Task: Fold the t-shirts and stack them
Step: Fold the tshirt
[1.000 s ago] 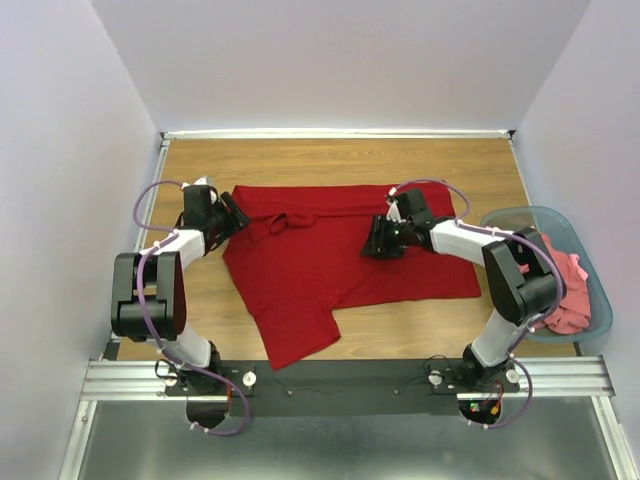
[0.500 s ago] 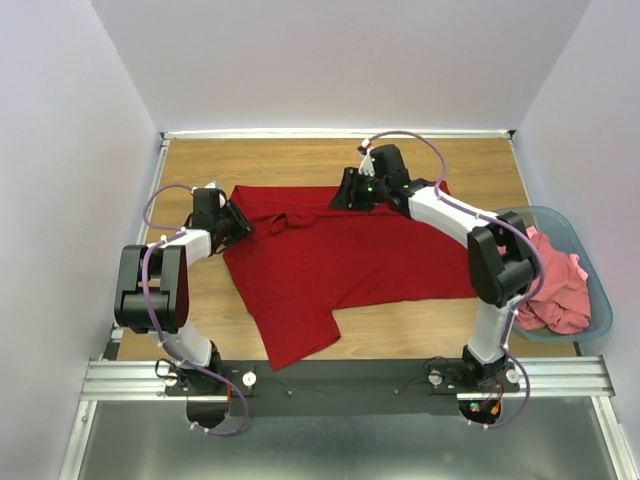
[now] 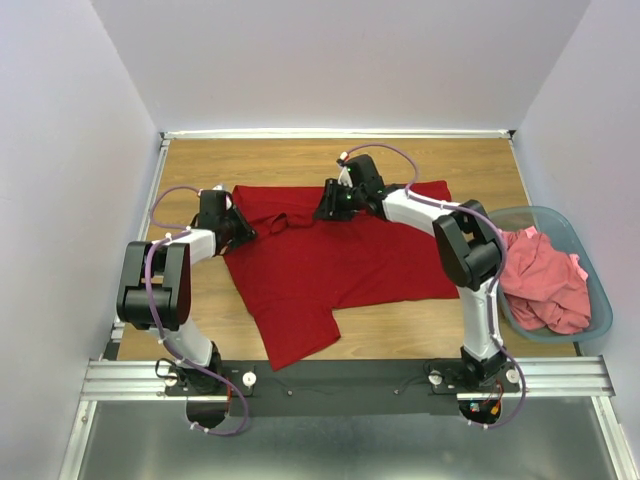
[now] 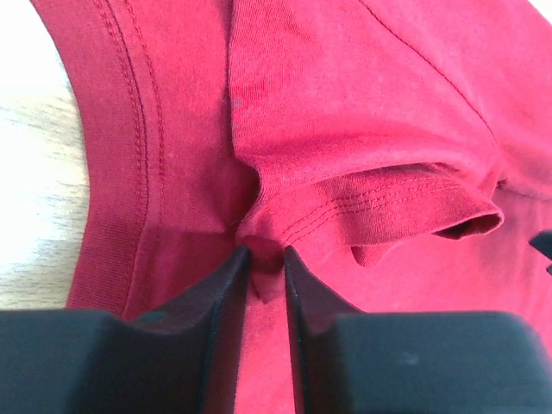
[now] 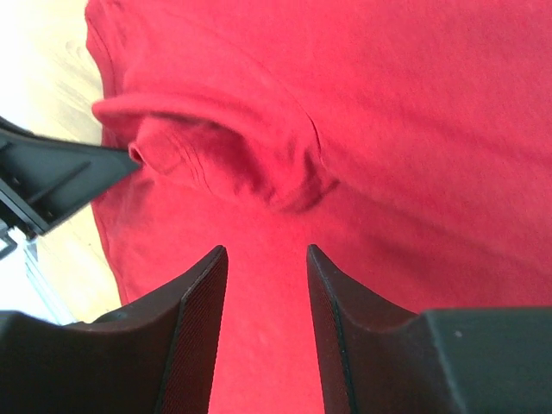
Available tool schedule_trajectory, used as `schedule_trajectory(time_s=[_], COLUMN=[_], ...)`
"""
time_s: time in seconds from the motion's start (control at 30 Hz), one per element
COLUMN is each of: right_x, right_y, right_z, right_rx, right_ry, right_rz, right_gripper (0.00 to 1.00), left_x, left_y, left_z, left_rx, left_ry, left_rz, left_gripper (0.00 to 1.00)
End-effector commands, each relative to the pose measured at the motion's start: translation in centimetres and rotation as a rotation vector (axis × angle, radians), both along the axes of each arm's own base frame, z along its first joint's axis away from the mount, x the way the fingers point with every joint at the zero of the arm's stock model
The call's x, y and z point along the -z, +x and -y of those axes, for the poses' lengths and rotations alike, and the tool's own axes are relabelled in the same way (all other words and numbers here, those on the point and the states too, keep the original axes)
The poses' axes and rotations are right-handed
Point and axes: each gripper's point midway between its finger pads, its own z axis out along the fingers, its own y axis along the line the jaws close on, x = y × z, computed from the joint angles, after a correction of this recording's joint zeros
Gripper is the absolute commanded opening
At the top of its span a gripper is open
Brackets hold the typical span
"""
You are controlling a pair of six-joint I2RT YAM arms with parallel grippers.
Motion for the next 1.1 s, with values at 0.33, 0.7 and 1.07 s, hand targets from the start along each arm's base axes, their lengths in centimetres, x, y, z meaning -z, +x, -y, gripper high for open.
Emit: schedule_trajectory(time_s=[0.33,0.7,1.07], right_x=[1.9,2.9,3.5], right_y=[-0.2,-1.1,-1.5], right_z=[-3.8,-4.8,-4.8], right_rx=[0.004,0.012,-0.027], right_ry=[0.13,0.175,0.008], right_rz=[-0.057,-0.094,0.092], right_gripper=[0.45,0.46,0.6], left_x=[-3.9,-4.2,-6.8], left_y=[0.8,0.9,2.1], left_z=[-0.6,-0.2,-0.1], left_rx=[-0.002,0.015,0.019], left_ry=[0.041,0.025,0.021], left_rz=[0.05,0.042,0.083], left_gripper=[0.0,0.0,0.0])
